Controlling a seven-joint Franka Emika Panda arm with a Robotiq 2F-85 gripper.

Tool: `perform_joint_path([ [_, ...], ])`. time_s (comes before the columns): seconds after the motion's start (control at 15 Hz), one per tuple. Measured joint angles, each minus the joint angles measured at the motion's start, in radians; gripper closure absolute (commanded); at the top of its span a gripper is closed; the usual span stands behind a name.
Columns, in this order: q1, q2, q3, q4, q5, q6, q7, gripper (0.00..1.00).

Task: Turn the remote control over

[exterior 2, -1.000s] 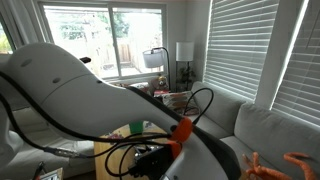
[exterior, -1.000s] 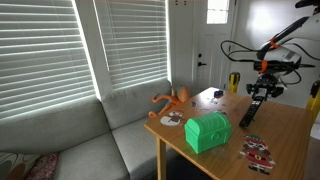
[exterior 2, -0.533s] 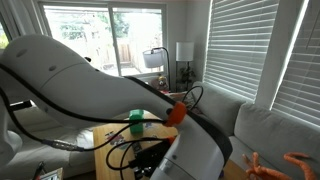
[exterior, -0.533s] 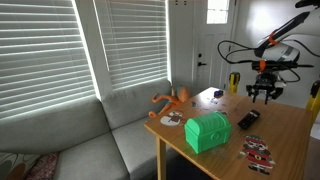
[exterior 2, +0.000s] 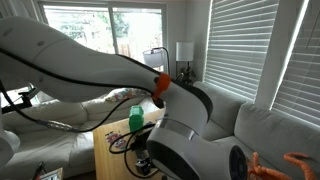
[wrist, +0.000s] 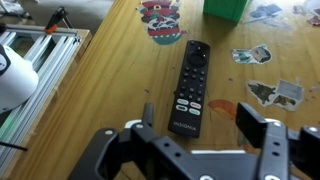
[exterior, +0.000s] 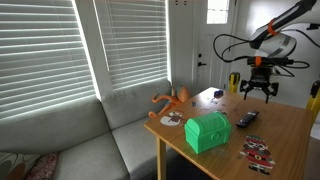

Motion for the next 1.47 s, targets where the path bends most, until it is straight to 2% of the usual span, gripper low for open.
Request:
perform_joint_path([
  [0.33, 0.054, -0.117, 0.055, -0.047, -0.116, 0.148, -0.053, 0.00],
  [0.8, 0.071, -0.263, 0.134, -0.148, -0.236, 0.324, -0.230, 0.00],
  [1.13, 0.075, -0.357, 0.183, -0.226, -0.300, 0.383, -0.323, 0.00],
  [1.47, 0.080, -0.431, 0.222, -0.278, -0.372, 0.401, -0.346, 0.00],
])
